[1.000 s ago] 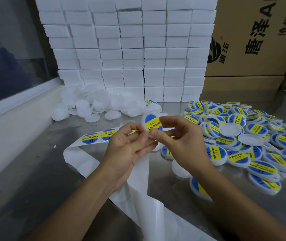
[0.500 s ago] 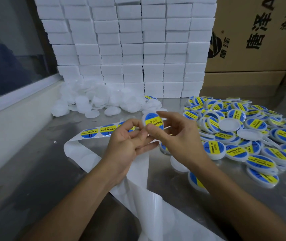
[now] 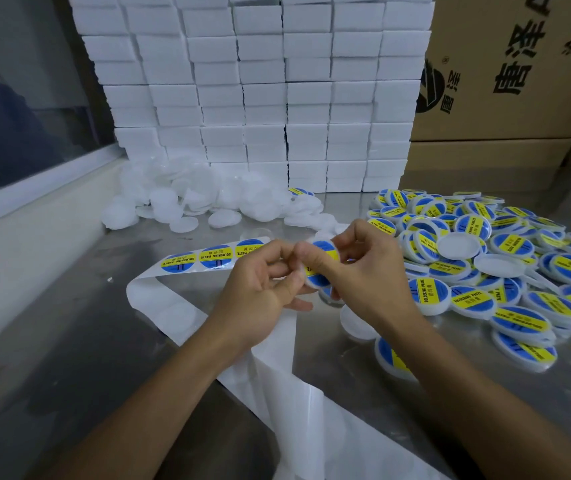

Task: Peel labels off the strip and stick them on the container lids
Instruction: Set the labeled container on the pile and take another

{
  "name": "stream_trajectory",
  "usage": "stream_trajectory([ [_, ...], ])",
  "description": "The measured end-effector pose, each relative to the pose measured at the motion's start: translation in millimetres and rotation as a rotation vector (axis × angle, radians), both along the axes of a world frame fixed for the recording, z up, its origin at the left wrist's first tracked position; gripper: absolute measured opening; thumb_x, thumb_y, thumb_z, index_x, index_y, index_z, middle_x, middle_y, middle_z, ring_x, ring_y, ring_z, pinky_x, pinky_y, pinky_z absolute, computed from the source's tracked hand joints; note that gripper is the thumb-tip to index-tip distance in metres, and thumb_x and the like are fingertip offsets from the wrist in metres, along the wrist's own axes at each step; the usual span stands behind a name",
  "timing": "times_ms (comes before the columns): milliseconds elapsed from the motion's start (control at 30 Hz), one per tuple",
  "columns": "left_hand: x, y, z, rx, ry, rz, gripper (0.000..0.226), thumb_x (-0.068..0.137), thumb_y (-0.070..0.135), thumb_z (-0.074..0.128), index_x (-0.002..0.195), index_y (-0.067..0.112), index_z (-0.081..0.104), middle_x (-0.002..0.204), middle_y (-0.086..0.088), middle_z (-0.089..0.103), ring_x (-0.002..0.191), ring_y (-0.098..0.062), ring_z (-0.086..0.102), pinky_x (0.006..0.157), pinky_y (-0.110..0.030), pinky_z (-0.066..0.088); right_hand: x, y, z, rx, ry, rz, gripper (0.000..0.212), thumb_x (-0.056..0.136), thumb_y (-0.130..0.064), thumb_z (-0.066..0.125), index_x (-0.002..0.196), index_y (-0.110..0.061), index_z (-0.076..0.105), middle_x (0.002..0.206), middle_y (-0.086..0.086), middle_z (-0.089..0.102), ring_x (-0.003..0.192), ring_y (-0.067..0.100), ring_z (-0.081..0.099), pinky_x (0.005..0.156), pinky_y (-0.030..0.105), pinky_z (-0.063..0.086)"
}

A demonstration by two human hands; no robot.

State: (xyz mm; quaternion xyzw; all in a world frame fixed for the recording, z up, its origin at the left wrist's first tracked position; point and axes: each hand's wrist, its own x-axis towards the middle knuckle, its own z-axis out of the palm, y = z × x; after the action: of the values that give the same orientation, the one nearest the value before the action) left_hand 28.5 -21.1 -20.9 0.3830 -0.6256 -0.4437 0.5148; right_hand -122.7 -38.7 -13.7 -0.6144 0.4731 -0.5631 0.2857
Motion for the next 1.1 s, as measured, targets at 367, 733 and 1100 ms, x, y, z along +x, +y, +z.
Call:
stream_trajectory([
  [367,3.1,-1.6,4.3,0.02,0.093,0.245,0.019,0.091,-0.005,0.057,0.092,0.013,0.062,0.081,0.003,0.076,0.075,-0.014,0.073,0.058,-0.028,0.06,6.3,0.0,-4.1,-0.061,-0.028,0.128,0.005,0.094,-0.01,0.061,0.096,-0.01,0.057,0.074,0.007,0.072,0.056,0.017,0.07,0.052,0.033,0.057],
  [733,7.2,-3.3,8.7,0.134,0.32,0.254,0.012,0.09,0.0,0.06,0.091,0.01,0.066,0.081,-0.008,0.076,0.071,-0.024,0.074,0.058,-0.028,0.058,0.5,-0.5,4.5,0.044,-0.109,0.315,0.04,0.08,0.012,0.067,0.108,-0.016,0.066,0.087,0.004,0.072,0.063,0.02,0.072,0.057,0.032,0.06],
  [1100,7.3,-1.5,9.9,0.107,0.24,0.119,0.018,0.083,-0.001,0.066,0.097,0.01,0.07,0.087,-0.01,0.077,0.08,-0.026,0.075,0.061,-0.027,0.059,-1.2,-1.0,3.8,-0.024,-0.184,0.237,0.009,0.088,-0.009,0.068,0.088,-0.001,0.062,0.075,0.01,0.073,0.058,0.02,0.071,0.044,0.02,0.051],
])
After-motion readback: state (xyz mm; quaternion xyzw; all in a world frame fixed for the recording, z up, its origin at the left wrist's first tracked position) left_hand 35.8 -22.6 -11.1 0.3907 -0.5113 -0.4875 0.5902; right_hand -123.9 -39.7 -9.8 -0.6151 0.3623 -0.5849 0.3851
